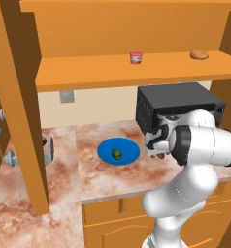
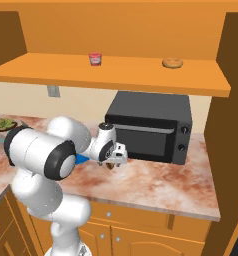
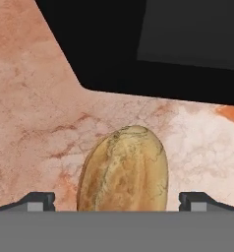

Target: Pick the avocado and bread from the counter and place them on the plate. Then pick the jam from the cabinet and place it next to the plate. Lastly close the cabinet door.

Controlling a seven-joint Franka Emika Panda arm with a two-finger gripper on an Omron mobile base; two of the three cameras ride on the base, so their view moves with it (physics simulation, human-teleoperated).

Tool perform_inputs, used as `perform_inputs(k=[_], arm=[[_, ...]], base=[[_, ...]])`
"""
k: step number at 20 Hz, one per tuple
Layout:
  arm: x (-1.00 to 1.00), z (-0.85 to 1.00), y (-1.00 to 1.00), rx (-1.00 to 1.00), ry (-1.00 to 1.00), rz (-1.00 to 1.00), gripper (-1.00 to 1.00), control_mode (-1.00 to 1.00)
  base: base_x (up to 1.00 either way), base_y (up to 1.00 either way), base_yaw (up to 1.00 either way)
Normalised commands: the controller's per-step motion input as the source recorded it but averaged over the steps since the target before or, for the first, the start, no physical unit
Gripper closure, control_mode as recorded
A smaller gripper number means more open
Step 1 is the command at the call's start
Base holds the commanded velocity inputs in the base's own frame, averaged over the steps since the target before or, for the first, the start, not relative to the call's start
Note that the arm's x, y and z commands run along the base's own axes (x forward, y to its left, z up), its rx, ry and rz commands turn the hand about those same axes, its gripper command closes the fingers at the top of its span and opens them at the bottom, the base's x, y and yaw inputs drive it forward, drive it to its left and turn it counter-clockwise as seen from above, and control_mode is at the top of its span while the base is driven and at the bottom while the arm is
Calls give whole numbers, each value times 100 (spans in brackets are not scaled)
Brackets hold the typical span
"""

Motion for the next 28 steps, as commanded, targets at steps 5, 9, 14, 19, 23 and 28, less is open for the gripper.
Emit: perform_inputs(k=[5,9,14,19,23,28], arm=[[21,-19,0,0,0,8,-100,-100],[17,-18,0,-1,0,7,100,-100],[-2,-13,-3,0,0,5,100,-100],[-48,6,-7,2,0,9,100,-100],[-70,28,0,4,1,11,100,-100],[-43,41,7,4,7,12,100,-100]], base=[[0,0,0],[0,0,0],[0,0,0],[0,0,0],[0,0,0],[0,0,0]])
